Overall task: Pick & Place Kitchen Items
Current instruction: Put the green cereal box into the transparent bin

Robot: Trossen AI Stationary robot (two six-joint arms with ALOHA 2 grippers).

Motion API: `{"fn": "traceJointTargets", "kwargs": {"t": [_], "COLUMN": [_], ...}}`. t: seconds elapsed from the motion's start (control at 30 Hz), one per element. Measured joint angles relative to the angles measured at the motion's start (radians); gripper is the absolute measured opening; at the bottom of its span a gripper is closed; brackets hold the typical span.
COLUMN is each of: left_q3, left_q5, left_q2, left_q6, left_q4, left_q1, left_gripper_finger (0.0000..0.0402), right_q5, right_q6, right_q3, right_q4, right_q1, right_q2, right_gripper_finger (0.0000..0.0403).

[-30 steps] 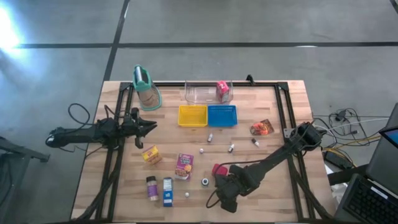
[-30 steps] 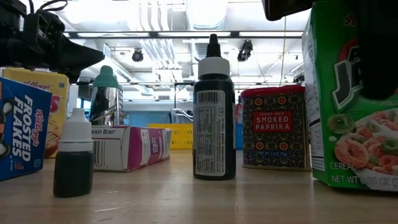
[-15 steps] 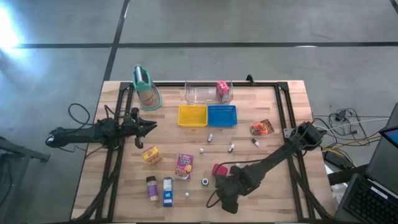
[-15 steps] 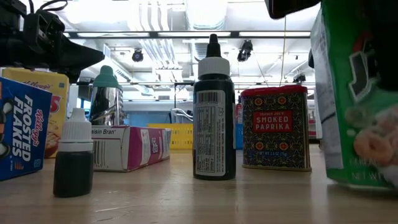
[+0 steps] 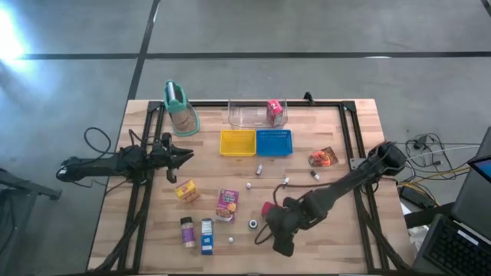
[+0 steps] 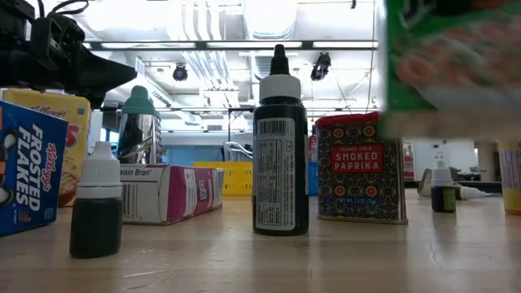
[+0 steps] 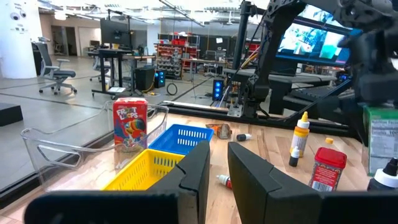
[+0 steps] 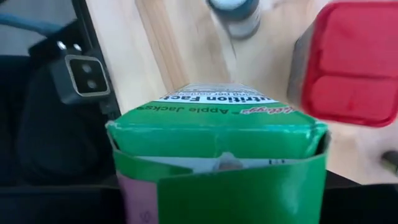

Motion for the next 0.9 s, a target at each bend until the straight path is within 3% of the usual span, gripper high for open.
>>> {"fn": "traceJointTargets", "kwargs": {"t": [0.27, 0.53, 0.9], "left_q3": [0.000, 0.000, 0.000], "left_q5": [0.000, 0.000, 0.000], "left_q2": [0.000, 0.000, 0.000], "left_q6": [0.000, 0.000, 0.000], "left_q4": [0.000, 0.000, 0.000], "left_q1": [0.000, 0.000, 0.000], "left_gripper_finger": [0.0065, 0.0065, 0.0065], "right_q5": [0.000, 0.005, 0.009], "right_q6": [-0.048, -0.129, -0.228], "right_q3": [0.000, 0.000, 0.000], "right_q4": [-0.002, 0.004, 0.005], "right_q1": [-0.051, -0.116, -0.259], "right_q2": [-0.078, -0.139, -0.151], "right_gripper_finger": [0.0158, 0.0176, 0.0154]}}
